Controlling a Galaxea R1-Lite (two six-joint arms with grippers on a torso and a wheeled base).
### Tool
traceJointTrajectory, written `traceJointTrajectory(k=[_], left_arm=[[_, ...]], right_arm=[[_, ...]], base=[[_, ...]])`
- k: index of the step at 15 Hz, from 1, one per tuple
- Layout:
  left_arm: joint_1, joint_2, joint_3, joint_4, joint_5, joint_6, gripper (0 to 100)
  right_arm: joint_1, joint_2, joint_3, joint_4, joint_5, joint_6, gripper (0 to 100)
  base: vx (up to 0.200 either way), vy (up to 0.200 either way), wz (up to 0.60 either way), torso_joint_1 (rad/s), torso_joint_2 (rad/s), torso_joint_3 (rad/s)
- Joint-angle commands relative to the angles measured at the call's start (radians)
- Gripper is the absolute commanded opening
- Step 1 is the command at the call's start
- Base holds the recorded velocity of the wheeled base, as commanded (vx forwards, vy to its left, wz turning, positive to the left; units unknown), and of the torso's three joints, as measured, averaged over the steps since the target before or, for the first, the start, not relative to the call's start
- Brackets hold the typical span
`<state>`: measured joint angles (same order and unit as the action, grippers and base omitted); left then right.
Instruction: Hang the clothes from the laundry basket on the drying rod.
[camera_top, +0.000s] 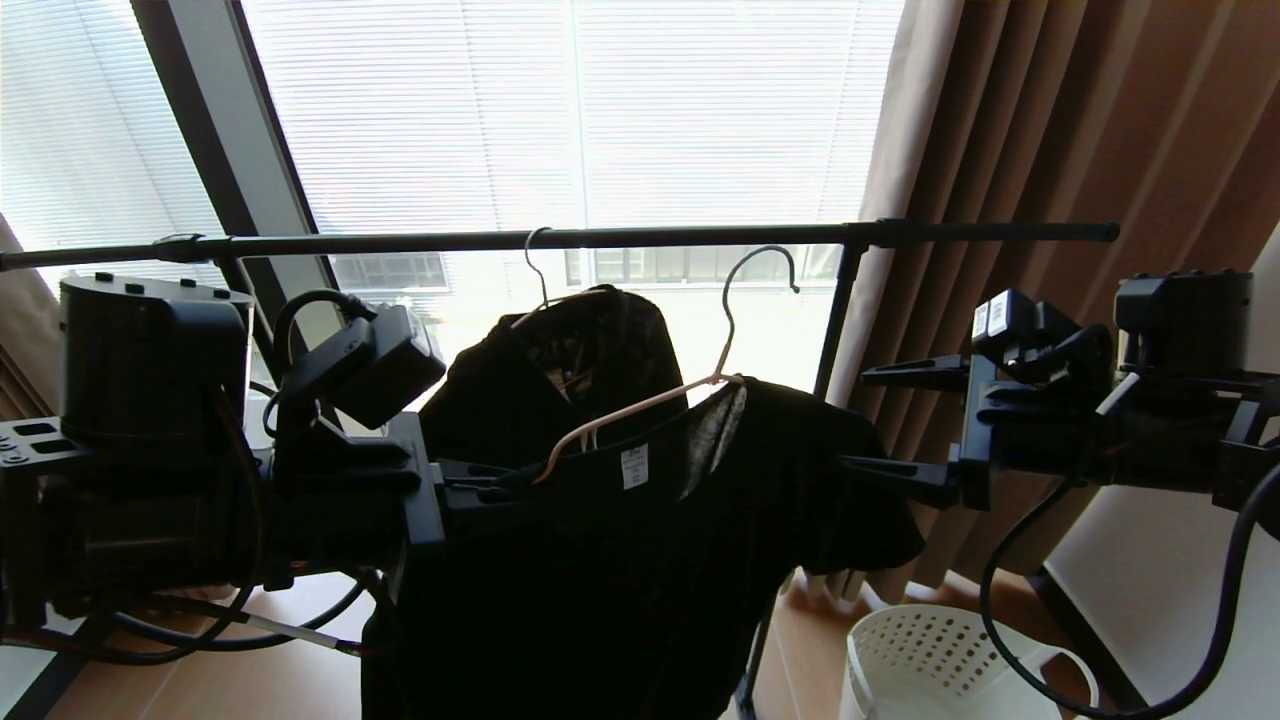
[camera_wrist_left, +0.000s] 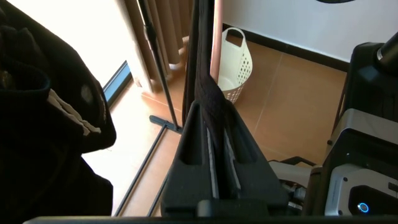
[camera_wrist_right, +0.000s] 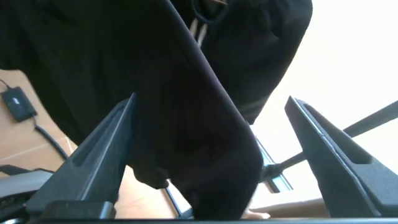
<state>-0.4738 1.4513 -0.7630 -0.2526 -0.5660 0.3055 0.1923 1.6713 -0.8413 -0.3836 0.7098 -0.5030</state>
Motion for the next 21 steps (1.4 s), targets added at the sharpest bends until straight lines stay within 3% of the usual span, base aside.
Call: traceJointTrajectory(k=[1,8,12,13,21], left_arm=[[0.001,-0.02,0.004,-0.001,0.0,0.001,0],[0.014,-0.052,0.008,0.001,0.001,0.0,0],[0.018,-0.074,0.03,-0.001,0.001,-0.011,0],[0.018,-0.074,0.031,0.001,0.001,-0.013,0],[0.023,-0.092,0.056,-0.001,0.001,-0.014,0]], right_arm=[[-0.031,0.068,-0.018,0.0,0.0,-0.032,100],[-0.097,0.189,-0.042,0.002,0.0,-0.146,100],[-0.1,0.216,-0.061,0.002,-0.003,-0.147,100],[-0.1,0.217,-0.065,0.002,-0.006,-0.143,0],[-0.18,0.269,-0.148,0.011,-0.009,-0.117,0]], base=[[0.0,0.0,0.0,0.0,0.0,0.0],[0.0,0.0,0.0,0.0,0.0,0.0],[0.0,0.0,0.0,0.0,0.0,0.0],[0.0,0.0,0.0,0.0,0.0,0.0],[0.0,0.0,0.0,0.0,0.0,0.0]])
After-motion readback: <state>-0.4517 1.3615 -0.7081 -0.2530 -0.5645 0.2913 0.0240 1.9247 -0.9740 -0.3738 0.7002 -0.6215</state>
